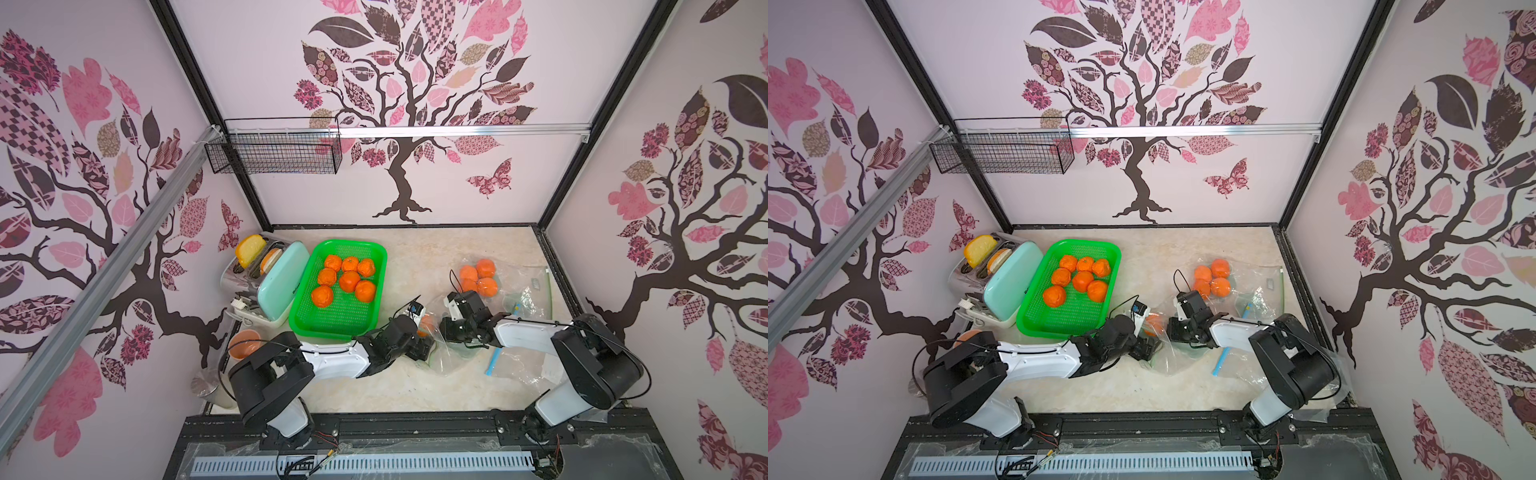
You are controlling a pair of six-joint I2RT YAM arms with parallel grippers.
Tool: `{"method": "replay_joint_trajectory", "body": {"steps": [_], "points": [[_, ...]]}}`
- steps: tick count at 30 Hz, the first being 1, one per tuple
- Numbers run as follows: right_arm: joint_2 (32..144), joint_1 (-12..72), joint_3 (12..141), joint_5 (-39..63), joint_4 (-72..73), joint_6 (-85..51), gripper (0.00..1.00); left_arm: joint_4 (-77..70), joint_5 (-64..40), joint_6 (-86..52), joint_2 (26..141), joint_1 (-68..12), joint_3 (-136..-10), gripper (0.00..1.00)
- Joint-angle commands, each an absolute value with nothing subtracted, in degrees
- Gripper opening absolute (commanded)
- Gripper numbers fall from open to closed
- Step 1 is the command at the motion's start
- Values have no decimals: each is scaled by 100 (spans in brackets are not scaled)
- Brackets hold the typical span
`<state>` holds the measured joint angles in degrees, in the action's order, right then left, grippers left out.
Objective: Open the zip-top bag and take out the orange
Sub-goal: Pick up the orange from the zipper food storage bag.
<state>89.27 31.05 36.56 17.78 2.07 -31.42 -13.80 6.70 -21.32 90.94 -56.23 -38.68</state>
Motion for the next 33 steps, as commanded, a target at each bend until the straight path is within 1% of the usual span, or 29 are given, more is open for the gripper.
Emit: {"method": "replay_joint_trajectory", "body": {"steps": [1,10,11,13,15,17,20,24,25,29,33], "points": [[8807,3138,3682,1741,-246,-3030,19,-1318,655,-1914,9323,-5573,-4062,89],[8850,3138,3658,1959,-293,-2889,19,-1383,481,-1837,9998,-5427,-4449,88],[8741,3138,3707,1705,-453,-2874,20,-1380,473,-1838,9981,-5423,-4439,88],[8383,3129,3693,988,-586,-2933,26,-1380,429,-1854,9934,-5414,-4361,87],[8037,3065,3706,367,-684,-2968,28,-1415,369,-1867,9898,-5414,-4256,87],[7780,2898,3810,115,-712,-2975,29,-1509,347,-1939,9885,-5414,-4103,86],[7783,2722,4154,281,-722,-2941,29,-1764,330,-2062,9888,-5414,-3843,86],[8305,2648,4734,582,-715,-2962,27,-1854,317,-2136,9935,-5414,-3728,86],[8505,2637,4884,747,-660,-2986,24,-1856,316,-2143,9926,-5414,-3719,86],[9306,2644,5257,1770,-453,-3094,20,-1907,369,-2146,9838,-5405,-3652,86],[9843,2734,5196,2237,-288,-3138,16,-1882,438,-2106,9740,-5405,-3666,87]]}}
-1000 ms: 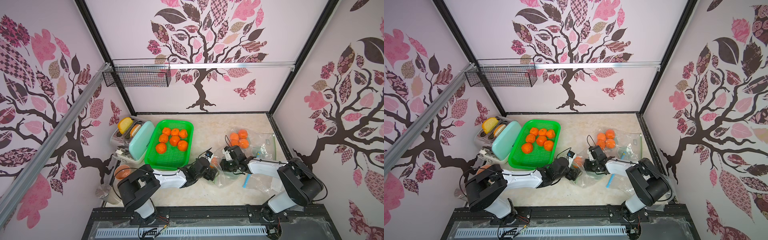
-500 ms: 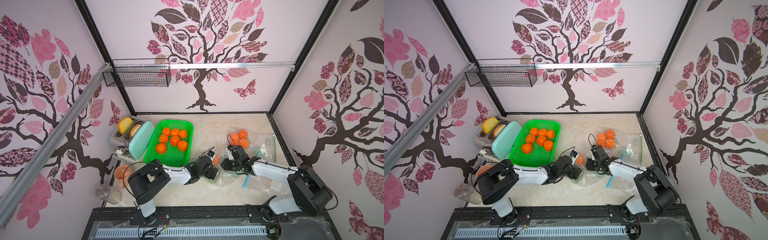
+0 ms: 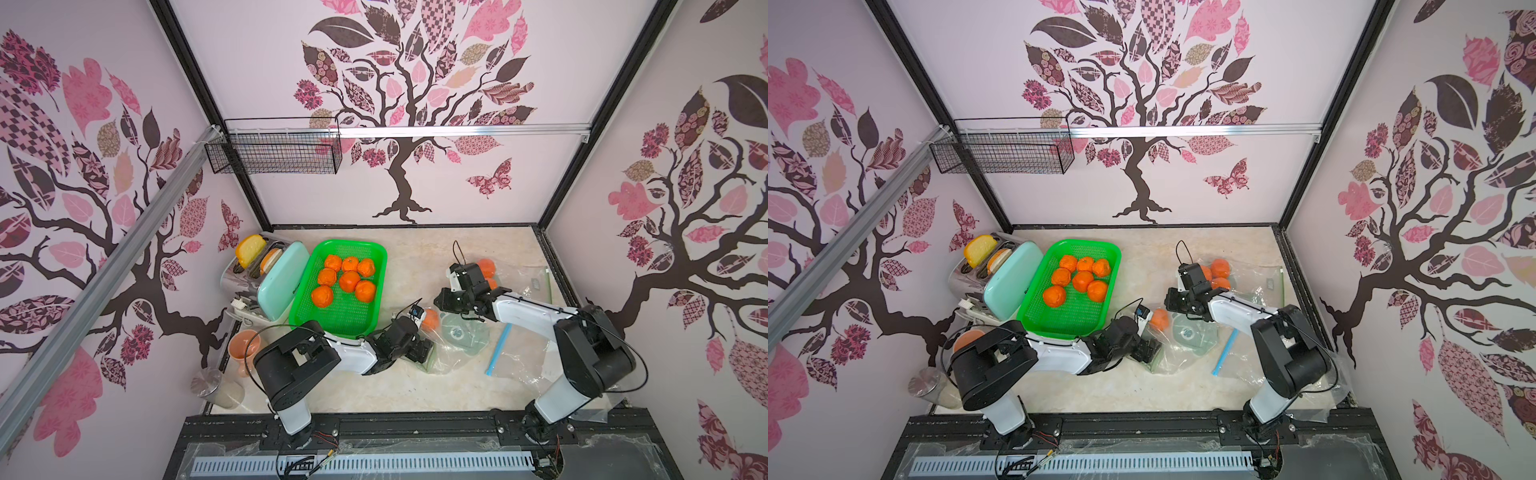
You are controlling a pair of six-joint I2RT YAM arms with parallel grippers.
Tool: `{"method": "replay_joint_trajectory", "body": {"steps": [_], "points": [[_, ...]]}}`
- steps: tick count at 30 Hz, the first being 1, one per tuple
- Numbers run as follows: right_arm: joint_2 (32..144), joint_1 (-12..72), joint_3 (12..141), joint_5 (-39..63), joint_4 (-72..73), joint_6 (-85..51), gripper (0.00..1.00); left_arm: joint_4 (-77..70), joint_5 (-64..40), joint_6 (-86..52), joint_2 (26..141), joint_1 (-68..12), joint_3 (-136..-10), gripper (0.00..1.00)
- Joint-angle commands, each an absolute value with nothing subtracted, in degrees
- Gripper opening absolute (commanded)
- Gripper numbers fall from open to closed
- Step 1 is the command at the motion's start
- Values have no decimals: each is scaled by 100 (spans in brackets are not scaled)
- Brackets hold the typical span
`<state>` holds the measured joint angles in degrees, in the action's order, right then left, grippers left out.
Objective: Open the zip-top bag and take out the orange
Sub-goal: Pick up the orange from the zipper food storage bag.
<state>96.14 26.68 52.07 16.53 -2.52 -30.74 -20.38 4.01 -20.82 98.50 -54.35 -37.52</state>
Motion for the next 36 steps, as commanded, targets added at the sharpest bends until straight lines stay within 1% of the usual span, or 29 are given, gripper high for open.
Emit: {"method": "replay_joint_trajectory", "body": {"steps": [1,5,10,15,17,20,22,24,26,30,36], "points": [[9890,2786,5115,2250,-249,-3133,16,-1883,467,-2096,9709,-5397,-3682,87],[9890,2994,4729,2351,-55,-3084,14,-1878,566,-2070,9651,-5370,-3726,87],[9724,3194,4226,2783,91,-2791,14,-1878,555,-1974,9611,-5361,-3762,88],[9591,3217,3913,3188,440,-2857,14,-1823,433,-1899,9564,-5361,-3825,88],[9564,3217,3945,3084,343,-2842,14,-1764,345,-1898,9581,-5361,-3863,85],[9537,3218,4032,2715,124,-2805,14,-1651,152,-1929,9570,-5361,-3847,73],[9520,3211,4065,2332,-2,-2794,14,-1598,35,-1997,9440,-5364,-3744,63],[9488,3199,4044,1941,-71,-2788,14,-1363,2,-2087,9178,-5369,-3638,58],[9466,3165,4038,1576,-152,-2776,14,-1084,5,-2193,8763,-5396,-3477,54],[9524,3112,4078,1073,-280,-2786,14,35,-192,-2513,7814,-5410,-3284,54],[9580,3094,4092,1039,-212,-2821,14,1150,-397,-2875,6382,-5414,-2979,52]]}}
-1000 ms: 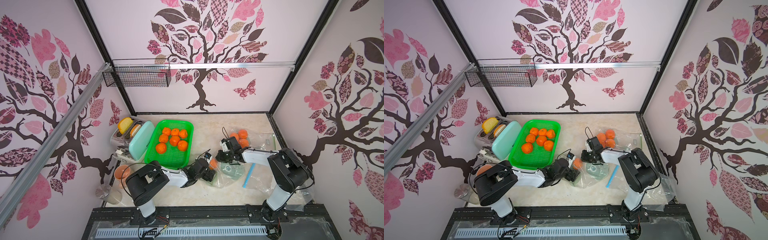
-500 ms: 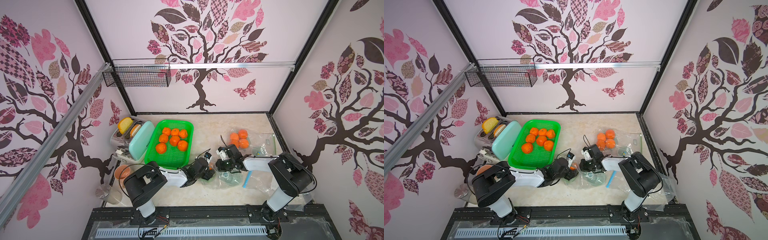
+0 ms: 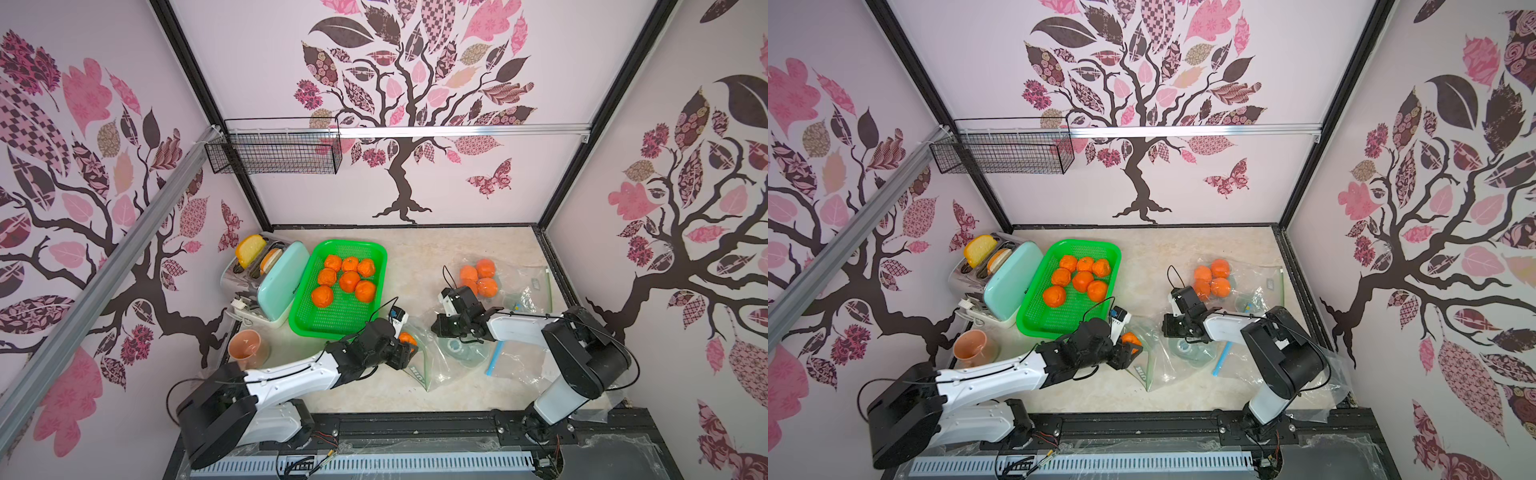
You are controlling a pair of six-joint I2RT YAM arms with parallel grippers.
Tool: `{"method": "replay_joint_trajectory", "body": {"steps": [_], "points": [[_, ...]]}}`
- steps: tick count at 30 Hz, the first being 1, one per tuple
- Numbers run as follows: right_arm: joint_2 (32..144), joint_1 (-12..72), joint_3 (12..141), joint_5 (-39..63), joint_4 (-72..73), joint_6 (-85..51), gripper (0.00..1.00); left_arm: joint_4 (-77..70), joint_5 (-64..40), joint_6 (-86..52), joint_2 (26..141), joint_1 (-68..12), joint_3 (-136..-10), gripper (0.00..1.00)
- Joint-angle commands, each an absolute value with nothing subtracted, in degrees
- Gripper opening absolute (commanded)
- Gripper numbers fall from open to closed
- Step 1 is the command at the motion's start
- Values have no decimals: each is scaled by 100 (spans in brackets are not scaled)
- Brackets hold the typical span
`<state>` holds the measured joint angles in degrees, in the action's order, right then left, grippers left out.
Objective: Open the zip-top bag and take out the orange
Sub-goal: Pick up the orange from the zipper food storage bag, then place the orange in the basket.
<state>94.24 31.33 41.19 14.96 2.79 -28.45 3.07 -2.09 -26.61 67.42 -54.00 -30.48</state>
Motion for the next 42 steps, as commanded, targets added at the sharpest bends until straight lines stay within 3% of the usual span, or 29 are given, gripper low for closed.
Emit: {"method": "replay_joint_trajectory", "body": {"steps": [1,5,11,18,24,33,38,42], "points": [[9580,3089,4088,1038,-215,-2821,14,1520,-375,-2884,6173,-5414,-3067,52],[9553,3090,4028,1039,-172,-2827,14,2472,506,-2897,5407,-5342,-3353,50],[9562,3093,3968,1139,-71,-2865,14,3101,1614,-2851,5336,-4244,-4256,47],[9468,3093,3911,1177,-36,-2870,14,2534,1389,-2630,6735,-2545,-4598,47],[9448,3094,3869,1227,-11,-2882,14,2154,1703,-2388,7854,-2172,-4901,48],[9413,3094,3858,1291,1,-2892,14,1860,1208,-2217,9062,-1578,-5441,48],[9377,3094,3850,1280,0,-2884,15,1866,1195,-2127,9379,-1565,-5627,55],[9396,3094,3867,1297,-4,-2885,16,1867,1145,-2101,9534,-1522,-5695,73]]}}
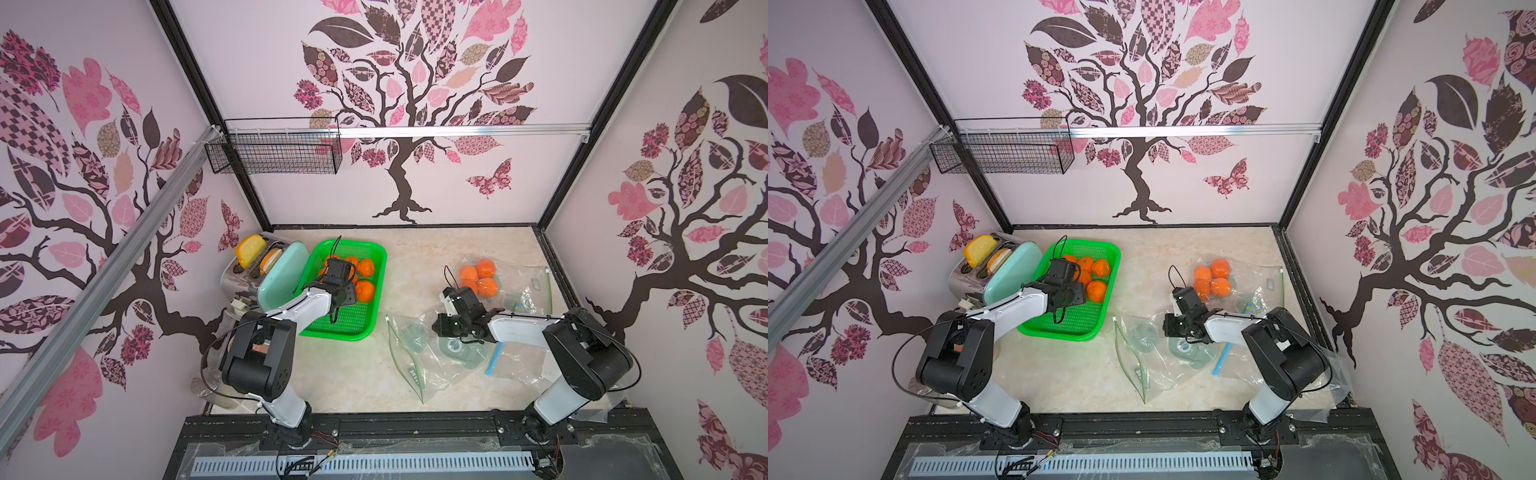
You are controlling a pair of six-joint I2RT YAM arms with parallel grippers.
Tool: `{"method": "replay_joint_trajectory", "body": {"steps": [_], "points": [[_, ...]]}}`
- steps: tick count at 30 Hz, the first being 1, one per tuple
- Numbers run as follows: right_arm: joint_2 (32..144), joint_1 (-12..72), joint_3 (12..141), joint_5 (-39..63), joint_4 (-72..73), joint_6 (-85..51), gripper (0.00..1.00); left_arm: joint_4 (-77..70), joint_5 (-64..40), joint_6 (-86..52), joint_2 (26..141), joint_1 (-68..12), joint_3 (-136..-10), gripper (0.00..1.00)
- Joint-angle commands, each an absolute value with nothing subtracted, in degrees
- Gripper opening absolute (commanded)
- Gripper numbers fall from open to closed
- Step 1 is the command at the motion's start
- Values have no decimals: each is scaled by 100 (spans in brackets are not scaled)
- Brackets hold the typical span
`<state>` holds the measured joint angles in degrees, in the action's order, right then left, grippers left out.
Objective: Open the zip-top bag and take out the orange
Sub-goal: Place the orange in the basket.
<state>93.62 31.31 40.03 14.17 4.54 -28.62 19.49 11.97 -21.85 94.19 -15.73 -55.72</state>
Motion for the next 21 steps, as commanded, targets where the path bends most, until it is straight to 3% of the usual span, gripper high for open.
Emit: {"method": "replay_joint_trajectory", "body": {"steps": [1,10,21], "points": [[9391,3094,3867,1293,-1,-2885,17,1903,1131,-2092,9568,-1513,-5733,76],[9352,3094,3935,1294,-34,-2882,21,2205,1025,-2135,9055,-1515,-5797,89],[9246,3081,4467,954,-372,-2780,25,2410,474,-2458,7040,-1846,-5397,91]]}}
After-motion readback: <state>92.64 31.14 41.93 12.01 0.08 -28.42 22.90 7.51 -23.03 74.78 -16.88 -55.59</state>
